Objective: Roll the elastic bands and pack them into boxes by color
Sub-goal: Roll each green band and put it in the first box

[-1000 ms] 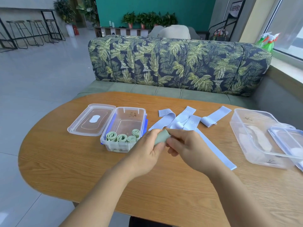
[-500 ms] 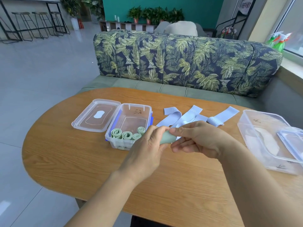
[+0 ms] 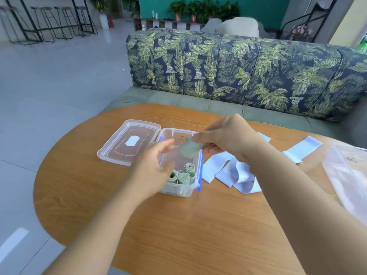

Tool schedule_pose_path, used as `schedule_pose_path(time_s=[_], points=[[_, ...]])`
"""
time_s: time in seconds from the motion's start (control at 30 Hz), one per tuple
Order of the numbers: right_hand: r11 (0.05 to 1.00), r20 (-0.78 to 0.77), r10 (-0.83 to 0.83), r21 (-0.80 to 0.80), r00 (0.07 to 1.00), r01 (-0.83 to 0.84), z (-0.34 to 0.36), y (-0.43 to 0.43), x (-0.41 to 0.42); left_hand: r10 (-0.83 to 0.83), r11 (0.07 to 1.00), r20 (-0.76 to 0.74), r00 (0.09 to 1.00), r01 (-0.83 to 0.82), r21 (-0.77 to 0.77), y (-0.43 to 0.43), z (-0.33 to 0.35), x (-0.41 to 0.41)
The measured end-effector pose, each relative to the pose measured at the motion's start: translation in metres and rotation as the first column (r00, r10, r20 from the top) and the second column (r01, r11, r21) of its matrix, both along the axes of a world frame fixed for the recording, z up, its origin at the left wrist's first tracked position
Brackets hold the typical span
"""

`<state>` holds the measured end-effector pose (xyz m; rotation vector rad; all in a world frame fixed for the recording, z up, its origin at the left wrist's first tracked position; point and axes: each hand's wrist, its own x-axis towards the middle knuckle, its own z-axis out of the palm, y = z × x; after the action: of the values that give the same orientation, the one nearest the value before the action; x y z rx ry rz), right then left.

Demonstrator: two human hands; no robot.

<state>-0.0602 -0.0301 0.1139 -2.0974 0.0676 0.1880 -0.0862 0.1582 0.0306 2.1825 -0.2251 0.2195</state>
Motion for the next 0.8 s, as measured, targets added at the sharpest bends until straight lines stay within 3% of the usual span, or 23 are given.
schedule_pose_path(time_s=[0.13,0.2,0.3,0.5,0.8], points=[[0.913,0.047,0.116,-0.399,0.992,-0.088,-0.014,0.027,0.037,0.218,0.946,-0.048,0.975,-0.199,0.256,0.016,-0.012,0.017],[0.839,0.003,0.163,-0.527,0.987,-0.137,-0.023,0.039,0.048,0.279,0.891,-0.066,0.958,-0.232,0.390,0.013,-0.016,0.020],[0.720,-0.064,0.246,-0.656,0.967,-0.227,-0.034,0.052,0.059,0.301,0.861,-0.101,0.948,-0.225,0.455,0.007,-0.022,0.024],[0.549,-0.132,0.411,-0.754,0.902,-0.361,-0.048,0.060,0.064,0.298,0.827,-0.104,0.949,-0.202,0.525,0.000,-0.028,0.026],[0.456,-0.127,0.469,-0.813,0.874,-0.363,-0.067,0.061,0.064,0.263,0.843,-0.094,0.960,-0.182,0.506,0.000,-0.030,0.025]])
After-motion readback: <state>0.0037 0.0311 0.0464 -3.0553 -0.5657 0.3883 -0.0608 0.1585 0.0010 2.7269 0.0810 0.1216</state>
